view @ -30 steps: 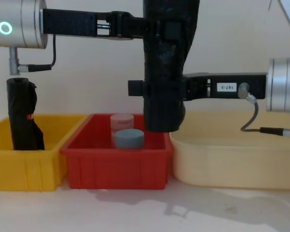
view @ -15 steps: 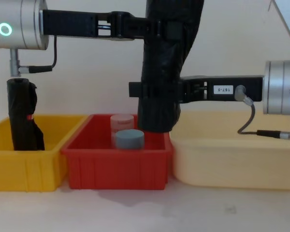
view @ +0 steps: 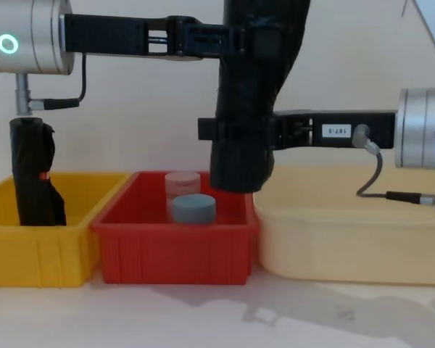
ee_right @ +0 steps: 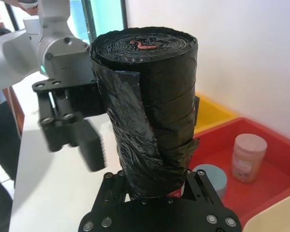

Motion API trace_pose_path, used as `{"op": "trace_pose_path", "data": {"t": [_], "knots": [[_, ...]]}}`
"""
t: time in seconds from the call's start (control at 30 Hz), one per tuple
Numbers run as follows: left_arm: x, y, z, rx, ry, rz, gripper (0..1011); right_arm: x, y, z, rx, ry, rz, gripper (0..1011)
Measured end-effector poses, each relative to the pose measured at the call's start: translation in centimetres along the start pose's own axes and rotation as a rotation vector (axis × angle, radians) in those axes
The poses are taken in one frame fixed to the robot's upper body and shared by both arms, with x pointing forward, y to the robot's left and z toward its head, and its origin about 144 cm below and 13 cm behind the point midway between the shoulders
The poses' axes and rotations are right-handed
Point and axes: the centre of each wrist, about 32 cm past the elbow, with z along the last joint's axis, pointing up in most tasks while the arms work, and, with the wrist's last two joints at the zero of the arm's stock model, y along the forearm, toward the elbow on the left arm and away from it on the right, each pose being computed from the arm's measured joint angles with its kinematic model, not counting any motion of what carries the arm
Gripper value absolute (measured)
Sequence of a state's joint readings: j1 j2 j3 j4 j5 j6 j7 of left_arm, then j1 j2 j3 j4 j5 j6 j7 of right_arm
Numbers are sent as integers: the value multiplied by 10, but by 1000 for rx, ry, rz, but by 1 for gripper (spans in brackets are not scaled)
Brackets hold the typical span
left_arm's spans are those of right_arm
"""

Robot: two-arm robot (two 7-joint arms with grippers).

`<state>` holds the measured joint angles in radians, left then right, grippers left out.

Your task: Pick up the garbage bag with the one hand and transfer it to the other hand.

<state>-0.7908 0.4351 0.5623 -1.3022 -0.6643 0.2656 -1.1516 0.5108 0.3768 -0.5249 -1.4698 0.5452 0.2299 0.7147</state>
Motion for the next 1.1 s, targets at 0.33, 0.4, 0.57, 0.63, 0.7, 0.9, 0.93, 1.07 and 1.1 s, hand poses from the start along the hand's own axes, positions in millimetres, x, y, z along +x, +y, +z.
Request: {"op": "trace_pose_path", "data": {"t": [0.33, 0.4, 0.57, 0.63, 0.7, 0.9, 0.93, 1.07, 1.1], "knots": [[-2, 8, -1, 5, 11, 53, 1001, 2, -4, 4, 36, 0, -54, 473], [-4, 12, -1, 3, 16, 76, 1001, 3, -5, 5, 42, 0, -65, 473], [-6, 21, -1, -6, 26, 120, 1001, 8, -7, 8, 45, -1, -91, 473], [-8, 25, -1, -11, 29, 136, 1001, 10, -8, 9, 45, -2, -100, 473], [-9, 30, -1, -19, 34, 155, 1001, 13, -9, 10, 43, -3, -113, 473], [-16, 43, -2, -53, 50, 211, 1001, 23, -13, 13, 29, -11, -150, 473], [-17, 46, -2, -64, 57, 221, 1001, 26, -13, 14, 24, -13, -160, 473], [-21, 54, -3, -92, 71, 247, 1001, 31, -14, 16, 14, -20, -188, 476], [-22, 55, -3, -99, 75, 252, 1001, 32, -14, 16, 11, -21, -194, 473]]}}
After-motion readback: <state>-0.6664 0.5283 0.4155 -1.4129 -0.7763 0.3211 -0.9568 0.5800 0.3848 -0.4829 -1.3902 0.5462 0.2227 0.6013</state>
